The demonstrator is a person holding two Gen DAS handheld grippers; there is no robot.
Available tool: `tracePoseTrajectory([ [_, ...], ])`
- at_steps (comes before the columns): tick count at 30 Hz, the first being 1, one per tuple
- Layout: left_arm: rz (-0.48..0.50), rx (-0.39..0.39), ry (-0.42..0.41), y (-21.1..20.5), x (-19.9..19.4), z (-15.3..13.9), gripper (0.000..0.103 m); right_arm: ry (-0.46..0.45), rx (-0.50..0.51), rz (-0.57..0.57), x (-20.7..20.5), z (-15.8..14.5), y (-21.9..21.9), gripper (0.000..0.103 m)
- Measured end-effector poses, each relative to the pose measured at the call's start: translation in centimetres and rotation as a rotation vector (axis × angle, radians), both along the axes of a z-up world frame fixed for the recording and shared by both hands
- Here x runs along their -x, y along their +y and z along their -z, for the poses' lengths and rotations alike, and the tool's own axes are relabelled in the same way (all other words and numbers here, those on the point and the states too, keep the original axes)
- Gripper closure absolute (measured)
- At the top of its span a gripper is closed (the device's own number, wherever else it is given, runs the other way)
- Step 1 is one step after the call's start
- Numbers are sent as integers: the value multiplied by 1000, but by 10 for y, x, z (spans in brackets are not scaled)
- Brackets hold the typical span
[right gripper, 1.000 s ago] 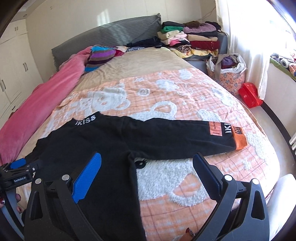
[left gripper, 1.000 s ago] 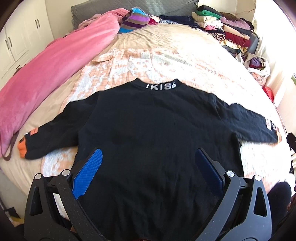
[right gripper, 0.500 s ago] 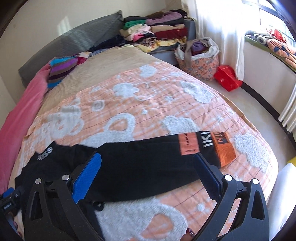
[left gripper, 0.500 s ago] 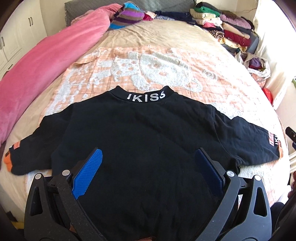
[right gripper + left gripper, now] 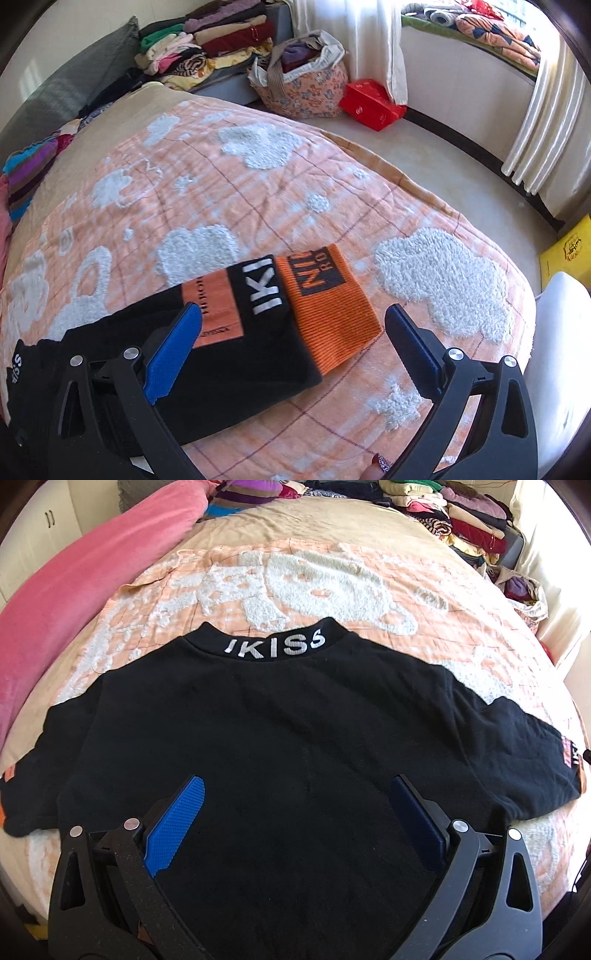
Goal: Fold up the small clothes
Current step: 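Move the right tool to the orange-cuffed sleeve and grasp the cuff, then lift the sleeve with the right tool, fold it across the shirt body, release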
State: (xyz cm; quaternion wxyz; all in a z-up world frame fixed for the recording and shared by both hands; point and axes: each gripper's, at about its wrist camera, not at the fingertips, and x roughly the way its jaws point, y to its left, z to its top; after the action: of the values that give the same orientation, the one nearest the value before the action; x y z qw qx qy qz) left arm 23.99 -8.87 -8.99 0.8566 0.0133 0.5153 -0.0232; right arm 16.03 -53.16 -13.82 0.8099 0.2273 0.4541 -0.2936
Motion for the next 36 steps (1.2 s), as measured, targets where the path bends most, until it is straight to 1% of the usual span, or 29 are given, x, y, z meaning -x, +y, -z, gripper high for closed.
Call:
tracePoseTrajectory([
  [1,-4,-5,-1,0,0,3,9,-10,-2,9,1,3,-4,4],
  [3,0,-12,5,0,-2,9,9,19,-16,26,0,11,-11,4],
  [5,-4,-23,9,1,-5,16,9,8,-58,9,-4,17,-12,4],
  [7,-4,-21,13,3,-7,21,9,24,-89,-18,-9,24,-8,4],
  [9,-4,-24,19,3,-9,27,9,40,-78,-25,-11,27,-3,4],
  [10,-3,-23,23,3,-10,30,9,29,-76,-24,-11,25,-2,5],
  [11,-1,-18,23,3,-10,32,9,15,-78,-22,-11,24,-2,10],
  [12,0,-16,23,2,-9,34,9,-4,-75,-25,-10,21,-1,26],
  [13,3,-11,22,2,-8,35,9,-6,-69,-30,-11,20,-2,36],
  [15,10,-3,16,0,-7,37,9,-20,-73,-56,-12,18,-2,59],
  [16,13,0,11,0,-6,37,9,-39,-90,-75,-11,16,-1,65],
  [17,16,2,9,-1,-6,37,9,-55,-94,-92,-11,13,1,76],
  [18,14,1,-2,-1,-4,36,9,-71,-90,-110,-11,9,4,80],
  [20,21,5,-19,-1,-3,33,9,-128,-85,-154,-11,-4,12,83],
  [23,27,10,-35,-1,-1,27,10,-218,-86,-230,-11,-29,32,84],
  [26,14,23,-59,5,2,17,10,-287,-126,-334,-17,-52,61,85],
  [28,2,50,-68,13,3,9,10,-322,-145,-409,-23,-69,87,85],
  [32,-20,48,-92,28,5,-4,10,-389,-196,-564,-35,-102,146,85],
  [33,-30,55,-97,34,5,-7,10,-407,-217,-611,-39,-111,164,88],
  [35,-51,57,-104,44,6,-11,10,-421,-245,-681,-44,-123,197,88],
  [36,-66,53,-112,51,7,-14,10,-429,-263,-724,-49,-129,216,90],
])
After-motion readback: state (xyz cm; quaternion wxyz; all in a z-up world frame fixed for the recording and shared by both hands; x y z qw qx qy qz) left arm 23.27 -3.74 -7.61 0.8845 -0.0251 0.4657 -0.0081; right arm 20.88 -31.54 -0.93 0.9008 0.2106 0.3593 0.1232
